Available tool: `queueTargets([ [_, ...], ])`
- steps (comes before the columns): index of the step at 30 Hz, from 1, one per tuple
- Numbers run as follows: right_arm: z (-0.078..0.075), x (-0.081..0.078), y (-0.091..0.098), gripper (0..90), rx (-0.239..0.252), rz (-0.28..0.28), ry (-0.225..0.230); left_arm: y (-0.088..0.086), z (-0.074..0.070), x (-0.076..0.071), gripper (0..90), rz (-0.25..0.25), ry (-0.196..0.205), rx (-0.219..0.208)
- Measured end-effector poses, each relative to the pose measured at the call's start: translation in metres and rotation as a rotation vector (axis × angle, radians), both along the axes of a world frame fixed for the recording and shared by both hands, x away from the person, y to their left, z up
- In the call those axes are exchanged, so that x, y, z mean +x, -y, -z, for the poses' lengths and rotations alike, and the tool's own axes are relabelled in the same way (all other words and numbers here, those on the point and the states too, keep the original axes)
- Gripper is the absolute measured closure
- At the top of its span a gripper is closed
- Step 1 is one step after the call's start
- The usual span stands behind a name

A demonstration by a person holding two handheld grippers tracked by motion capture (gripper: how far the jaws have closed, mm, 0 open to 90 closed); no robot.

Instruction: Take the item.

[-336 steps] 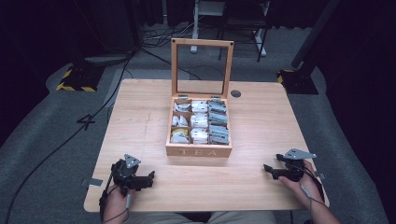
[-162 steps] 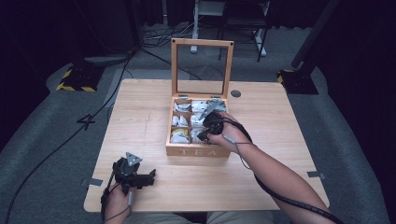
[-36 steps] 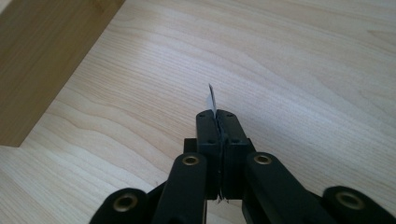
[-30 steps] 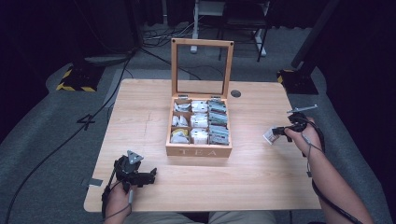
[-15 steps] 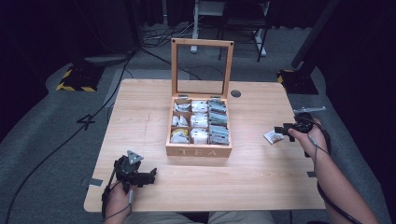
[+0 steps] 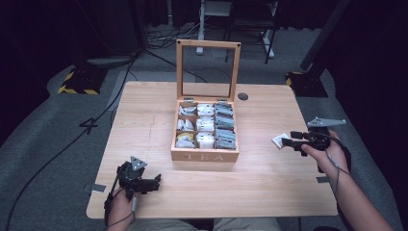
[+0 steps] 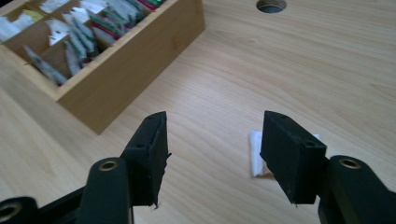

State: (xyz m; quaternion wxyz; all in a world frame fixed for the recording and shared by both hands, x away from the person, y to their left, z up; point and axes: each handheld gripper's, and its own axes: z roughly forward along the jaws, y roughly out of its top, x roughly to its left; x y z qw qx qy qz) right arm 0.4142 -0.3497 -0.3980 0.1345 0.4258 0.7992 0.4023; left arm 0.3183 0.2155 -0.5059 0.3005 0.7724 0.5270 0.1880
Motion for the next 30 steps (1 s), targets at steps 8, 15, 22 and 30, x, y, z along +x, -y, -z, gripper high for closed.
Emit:
queueTargets([
  [8,0.01,-0.034,-0.007,41.3,0.074,-0.074,0.027,0.0,0.0,0.0,0.0,0.001,-0.001,0.001],
  [15,0.025,-0.057,-0.016,40.5,0.07,-0.139,0.07,0.0,0.0,0.0,0.0,0.0,-0.001,0.001],
  [22,0.048,-0.073,-0.03,39.0,0.051,-0.188,0.066,0.0,0.0,0.0,0.0,-0.001,-0.001,-0.001],
  [30,0.078,-0.071,-0.036,36.1,0.008,-0.219,0.0,0.0,0.0,0.0,0.0,0.0,0.0,-0.001],
])
